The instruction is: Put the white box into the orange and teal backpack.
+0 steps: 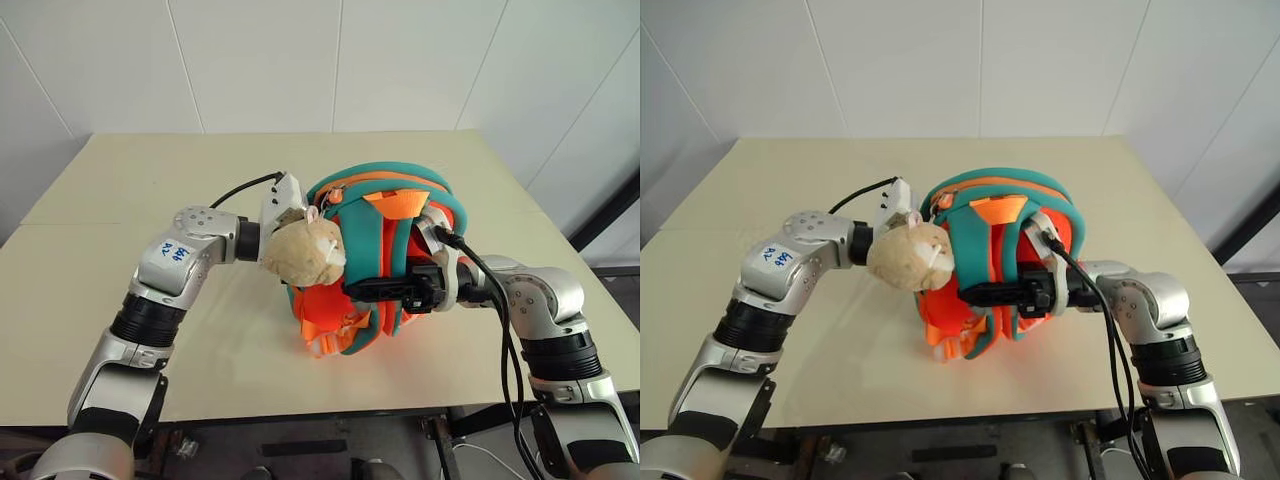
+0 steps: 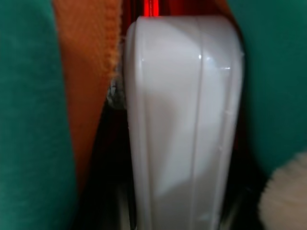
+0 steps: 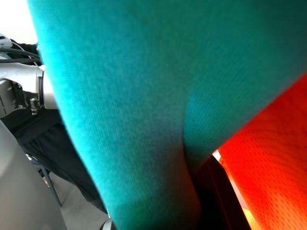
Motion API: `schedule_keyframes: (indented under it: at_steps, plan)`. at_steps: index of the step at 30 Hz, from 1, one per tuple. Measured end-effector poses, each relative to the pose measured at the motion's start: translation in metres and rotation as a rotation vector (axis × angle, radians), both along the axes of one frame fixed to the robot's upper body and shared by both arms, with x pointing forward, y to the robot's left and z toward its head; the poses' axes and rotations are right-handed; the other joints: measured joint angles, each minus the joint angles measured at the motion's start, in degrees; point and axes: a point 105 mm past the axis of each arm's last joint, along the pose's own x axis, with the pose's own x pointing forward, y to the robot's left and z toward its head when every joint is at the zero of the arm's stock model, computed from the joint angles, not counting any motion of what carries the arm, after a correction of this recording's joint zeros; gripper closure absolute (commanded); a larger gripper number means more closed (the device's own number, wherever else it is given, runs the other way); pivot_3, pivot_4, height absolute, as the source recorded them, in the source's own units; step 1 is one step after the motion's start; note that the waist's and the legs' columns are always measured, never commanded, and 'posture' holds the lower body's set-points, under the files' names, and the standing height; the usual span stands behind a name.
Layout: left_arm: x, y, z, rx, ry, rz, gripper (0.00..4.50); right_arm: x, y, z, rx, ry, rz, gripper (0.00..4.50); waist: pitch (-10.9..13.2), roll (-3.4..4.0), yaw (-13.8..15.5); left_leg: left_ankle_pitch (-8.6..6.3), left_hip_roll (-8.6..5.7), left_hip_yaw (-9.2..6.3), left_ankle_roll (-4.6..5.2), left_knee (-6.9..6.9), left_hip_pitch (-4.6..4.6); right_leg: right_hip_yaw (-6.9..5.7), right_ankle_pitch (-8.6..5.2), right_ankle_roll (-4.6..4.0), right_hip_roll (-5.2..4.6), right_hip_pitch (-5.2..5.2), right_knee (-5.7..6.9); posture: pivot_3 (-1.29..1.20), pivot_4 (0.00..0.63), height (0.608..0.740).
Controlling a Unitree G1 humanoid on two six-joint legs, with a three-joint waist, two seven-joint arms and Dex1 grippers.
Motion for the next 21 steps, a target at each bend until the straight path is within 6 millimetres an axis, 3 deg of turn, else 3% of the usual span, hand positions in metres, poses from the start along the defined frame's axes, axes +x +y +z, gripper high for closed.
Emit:
schedule_keyframes:
  at_steps: [4,8,16,21]
  plan:
    - [0.0,0.003,-0.002,-0.026,-0.015,0.006,0.99,-0.003,0.003,0.002,0.003,-0.014,0.009,4.5,0.0,0.0,-0.1,-0.05,0.0,0.0,0.08,0.24,0.0,0.05,0.02,0.04,0.0,0.02,0.12,0.0,0.15,0.74]
    - [-0.011,0.021,0.008,-0.056,-0.08,-0.073,0.01,-0.006,0.004,-0.001,0.006,-0.006,0.014,4.5,0.0,0.01,-0.5,-0.05,0.01,0.01,0.09,0.28,0.01,0.08,0.04,0.06,0.03,0.0,0.17,0.0,0.15,0.74]
    - [-0.026,0.096,0.014,0.122,-0.111,-0.035,0.01,-0.005,0.004,-0.002,0.003,-0.003,0.009,4.5,0.0,0.02,-0.3,-0.07,0.03,0.02,0.13,0.28,0.02,0.1,0.03,0.05,0.06,0.03,0.15,0.0,0.15,0.74]
    - [-0.035,0.111,0.002,0.139,-0.054,-0.012,0.01,-0.004,0.004,-0.002,0.002,-0.001,0.003,4.5,0.0,0.02,0.1,-0.09,0.03,0.02,0.16,0.33,-0.01,0.11,0.03,0.05,0.06,0.04,0.15,0.0,0.15,0.74]
